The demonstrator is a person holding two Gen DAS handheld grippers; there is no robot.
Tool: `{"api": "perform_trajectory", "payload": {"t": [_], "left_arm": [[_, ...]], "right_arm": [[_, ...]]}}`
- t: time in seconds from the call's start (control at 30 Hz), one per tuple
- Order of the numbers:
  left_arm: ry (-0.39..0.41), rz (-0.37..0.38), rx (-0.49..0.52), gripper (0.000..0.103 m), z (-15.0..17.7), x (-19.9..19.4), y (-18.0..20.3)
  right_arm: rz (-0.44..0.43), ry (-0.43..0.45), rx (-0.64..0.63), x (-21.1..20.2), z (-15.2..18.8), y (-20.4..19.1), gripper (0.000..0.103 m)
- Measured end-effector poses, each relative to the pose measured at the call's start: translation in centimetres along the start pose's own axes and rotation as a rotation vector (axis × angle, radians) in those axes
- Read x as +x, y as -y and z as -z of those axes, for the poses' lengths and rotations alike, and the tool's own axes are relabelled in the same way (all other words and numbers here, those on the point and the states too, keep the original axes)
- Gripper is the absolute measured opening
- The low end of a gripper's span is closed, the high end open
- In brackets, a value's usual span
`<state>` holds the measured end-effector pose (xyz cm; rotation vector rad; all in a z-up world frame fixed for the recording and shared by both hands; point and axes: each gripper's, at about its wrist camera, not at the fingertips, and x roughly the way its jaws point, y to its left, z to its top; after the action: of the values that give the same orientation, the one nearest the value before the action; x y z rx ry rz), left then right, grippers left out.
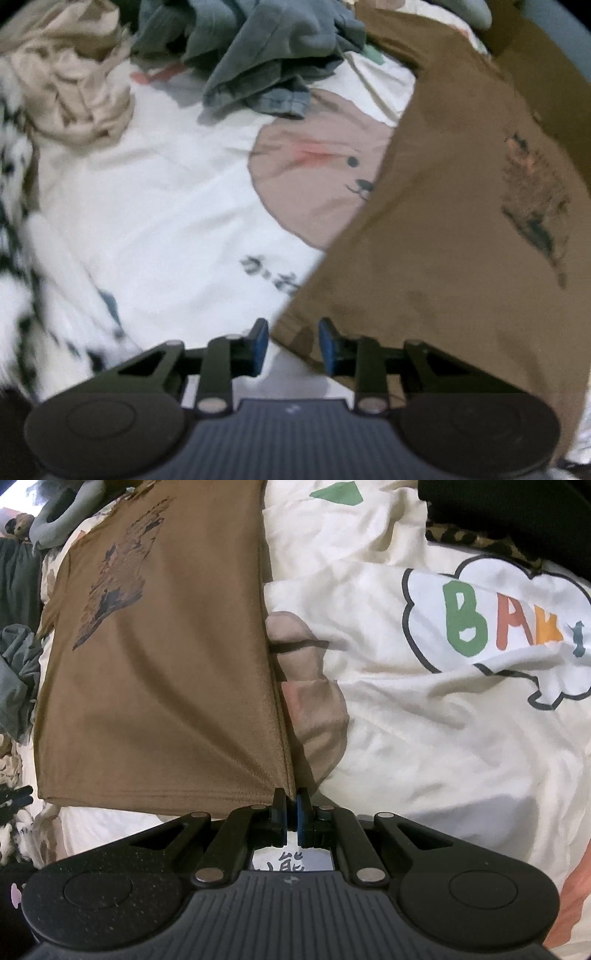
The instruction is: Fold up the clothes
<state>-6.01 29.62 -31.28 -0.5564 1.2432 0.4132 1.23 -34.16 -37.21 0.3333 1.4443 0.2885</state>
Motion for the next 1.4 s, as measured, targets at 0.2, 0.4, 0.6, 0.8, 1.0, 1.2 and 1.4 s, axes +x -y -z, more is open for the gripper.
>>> {"api": "perform_trajectory", "payload": {"t": [0.2,0.4,0.6,0.8,1.0,1.2,1.4], "left_arm": [[-0.047,0.144,-0.15,0.036,1.8,0.5,0.8],[-0.104,0.213,-0.234,0.036,2.6,2.0,1.8],[-0.124,0.216,-0.299,0.04,3.2,3.4,1.9],[-0.101,0.254,-0.405,0.038,3.9,4.6,1.1],[-0.07,0.259,-0.467,0.001,4.7,4.0,0.9],[-0.081,0.229,-0.42,0.001,5.5,3.2,0.9],[-0.103,0.172,-0.313,0.002,5.2,4.4,1.6]], "right_arm": [[-0.003,-0.004,-0.006,0.0,-0.1,-0.1,0.002],[-0.003,-0.009,-0.022,-0.6,0.2,0.3,0.002],[-0.002,-0.01,-0.018,-0.4,0.2,0.2,0.002],[0.0,-0.01,-0.019,-0.3,0.2,0.1,0.002],[-0.002,-0.008,-0.025,-0.6,0.1,0.0,0.002],[0.011,-0.011,-0.052,-1.1,0.0,-0.5,0.002],[0.032,-0.017,-0.051,-0.9,-0.3,-0.6,0.002]]}}
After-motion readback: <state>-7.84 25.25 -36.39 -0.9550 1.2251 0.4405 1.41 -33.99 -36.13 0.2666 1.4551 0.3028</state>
